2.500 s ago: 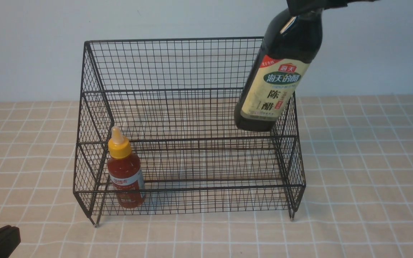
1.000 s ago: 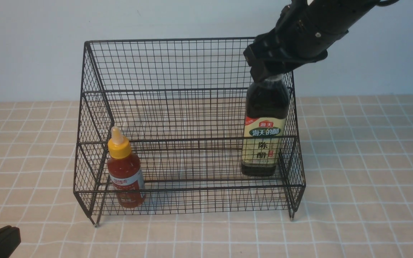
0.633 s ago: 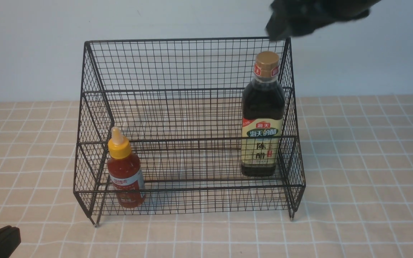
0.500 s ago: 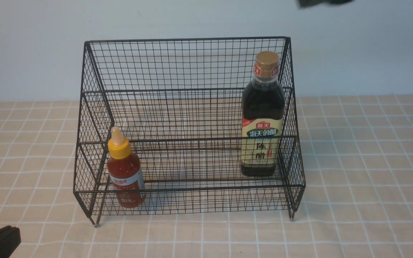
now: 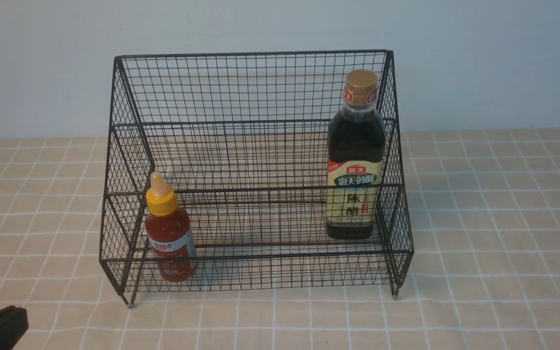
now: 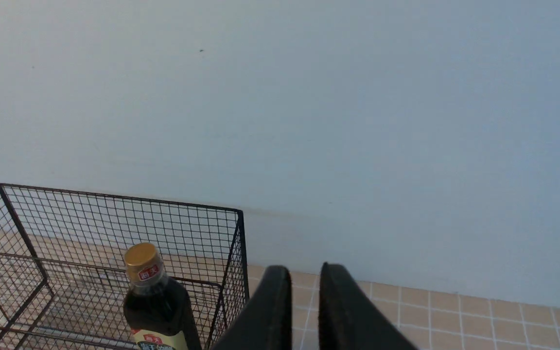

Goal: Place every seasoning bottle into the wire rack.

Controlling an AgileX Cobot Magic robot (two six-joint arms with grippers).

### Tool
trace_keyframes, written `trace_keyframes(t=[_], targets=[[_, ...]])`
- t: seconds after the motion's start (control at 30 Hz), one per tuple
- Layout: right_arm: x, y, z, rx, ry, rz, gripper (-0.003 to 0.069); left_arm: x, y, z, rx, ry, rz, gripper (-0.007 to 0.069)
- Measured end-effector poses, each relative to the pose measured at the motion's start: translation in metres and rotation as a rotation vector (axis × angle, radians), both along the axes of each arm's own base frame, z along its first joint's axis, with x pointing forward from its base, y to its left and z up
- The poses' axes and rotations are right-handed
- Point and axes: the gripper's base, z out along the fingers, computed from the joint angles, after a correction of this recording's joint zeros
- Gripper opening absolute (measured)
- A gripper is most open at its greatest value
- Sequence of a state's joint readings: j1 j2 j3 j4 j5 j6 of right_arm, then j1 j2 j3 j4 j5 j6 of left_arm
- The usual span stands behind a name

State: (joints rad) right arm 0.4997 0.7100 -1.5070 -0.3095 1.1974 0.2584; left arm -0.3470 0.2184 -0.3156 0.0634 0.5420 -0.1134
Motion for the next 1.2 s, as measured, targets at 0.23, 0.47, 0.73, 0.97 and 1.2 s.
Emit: trace_keyframes(t=[0.23,0.47,0.73,0.97,1.2], targets=[[-0.058,-0.031,-0.09,0.114,-0.349,0.01,-0.0012,0.0,0.0,0.001,-0.002,-0.007,0.0,-0.0007],[-0.067,-0.024,-0.144,0.1,-0.66,0.098,-0.0013,0.0,0.0,0.001,-0.005,-0.013,-0.001,-0.0007],[-0.063,-0.015,-0.151,0.289,-0.663,0.189,-0.0013,0.001,0.0,0.002,-0.007,-0.019,-0.001,-0.0007],[-0.062,-0.016,-0.152,0.29,-0.644,0.173,-0.0013,0.001,0.0,0.002,-0.007,-0.019,-0.001,-0.0007],[-0.062,-0.016,-0.152,0.287,-0.644,0.173,-0.0013,0.001,0.0,0.002,-0.007,-0.019,-0.001,-0.0007]])
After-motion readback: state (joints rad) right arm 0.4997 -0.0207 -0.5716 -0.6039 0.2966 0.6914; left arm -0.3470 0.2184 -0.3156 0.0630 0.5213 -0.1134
